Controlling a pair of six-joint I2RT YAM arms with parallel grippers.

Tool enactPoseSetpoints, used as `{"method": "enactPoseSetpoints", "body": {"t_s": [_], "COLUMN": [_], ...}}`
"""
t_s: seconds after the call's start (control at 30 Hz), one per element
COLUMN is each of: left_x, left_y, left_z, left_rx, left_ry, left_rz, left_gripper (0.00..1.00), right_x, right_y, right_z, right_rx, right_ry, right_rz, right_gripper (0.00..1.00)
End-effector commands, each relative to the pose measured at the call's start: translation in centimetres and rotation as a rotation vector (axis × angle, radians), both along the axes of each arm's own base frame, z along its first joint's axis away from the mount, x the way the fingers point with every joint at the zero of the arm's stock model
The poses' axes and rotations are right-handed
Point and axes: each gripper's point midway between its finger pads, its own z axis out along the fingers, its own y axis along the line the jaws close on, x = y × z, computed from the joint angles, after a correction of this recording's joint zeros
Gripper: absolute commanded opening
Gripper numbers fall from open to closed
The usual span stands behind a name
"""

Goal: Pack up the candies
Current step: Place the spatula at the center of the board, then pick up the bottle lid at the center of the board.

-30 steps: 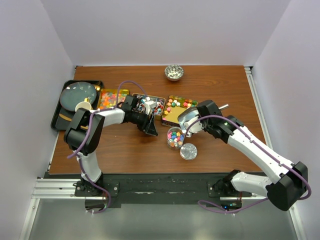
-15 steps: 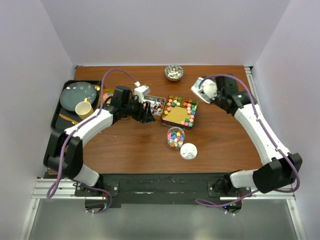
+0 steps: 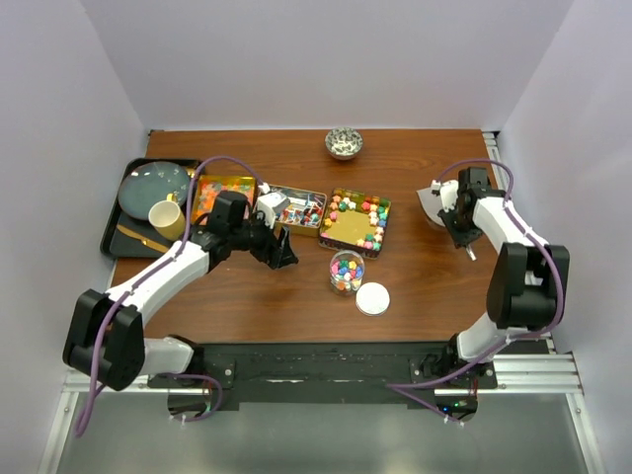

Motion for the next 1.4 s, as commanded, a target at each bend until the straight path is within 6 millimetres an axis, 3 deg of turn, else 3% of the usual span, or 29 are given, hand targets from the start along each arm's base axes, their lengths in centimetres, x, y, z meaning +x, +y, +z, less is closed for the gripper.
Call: {"method": "enactPoseSetpoints", "body": {"t_s": [0.0,0.1,0.17,0.23,0.3,0.5,0.53,0.6,0.67,0.7,0.73,0.77,0.87,1.03,1.23,1.37], "left_x": [-1.9,-3.6,-5.0,-5.5,-5.6,-4.5,-4.2,-3.8,-2.9,-2.7,-2.6,-2.5,-3.2,-3.2,-1.9,-1.8], "left_y": [-0.3,-1.7,-2.7,-3.5,-3.8,-5.9,-6.2,-6.3,-6.4,-6.3,-6.3,-6.1,-6.0,-4.8,-3.4,-2.7], "left_z": [-0.3,-0.8,-2.2,-3.1,-3.5,-2.2,-2.0,-1.7,-1.4,-1.4,-1.3,-1.4,-1.6,-1.7,-1.2,-1.1], "left_rx": [0.049,0.047,0.077,0.082,0.088,0.026,0.018,0.014,0.021,0.023,0.023,0.027,0.014,-0.006,-0.049,-0.065], "left_ry": [-0.051,-0.04,-0.063,-0.081,-0.09,-0.117,-0.128,-0.145,-0.167,-0.17,-0.176,-0.176,-0.16,-0.158,-0.148,-0.138], "left_rz": [-0.12,-0.19,-0.254,-0.28,-0.283,-0.278,-0.277,-0.271,-0.237,-0.227,-0.219,-0.214,-0.225,-0.206,-0.13,-0.11], "left_gripper": [0.84,0.99,0.99,0.99,0.99,0.99,0.99,1.0,1.0,1.0,1.0,1.0,1.0,1.0,1.0,0.99], "right_x": [3.0,2.9,3.0,3.0,2.9,2.8,2.9,2.4,1.4,1.0,-0.1,-1.2,-4.7,-9.4,-11.2,-10.7], "right_y": [0.2,0.6,0.3,-0.1,-0.4,-0.4,-0.3,0.4,3.0,4.1,5.9,7.1,10.4,14.5,17.7,19.9], "right_z": [-0.3,-1.3,-1.6,-2.1,-1.9,-0.9,0.0,1.0,2.8,3.6,3.8,5.2,5.9,3.5,1.2,0.3], "right_rx": [0.062,0.086,0.07,0.055,0.045,0.046,0.061,0.099,0.22,0.253,0.337,0.376,0.44,0.348,0.307,0.315], "right_ry": [-0.117,-0.086,-0.077,-0.061,-0.066,-0.073,-0.096,-0.096,-0.127,-0.146,-0.152,-0.189,-0.195,-0.123,-0.051,-0.054], "right_rz": [-0.059,-0.066,-0.08,-0.089,-0.09,-0.042,-0.036,-0.003,0.095,0.187,0.258,0.328,0.578,0.992,1.26,1.328], "right_gripper": [0.0,0.0,0.15,0.22,0.31,0.41,0.43,0.52,0.59,0.87,0.98,0.99,0.99,0.99,0.99,0.99]}}
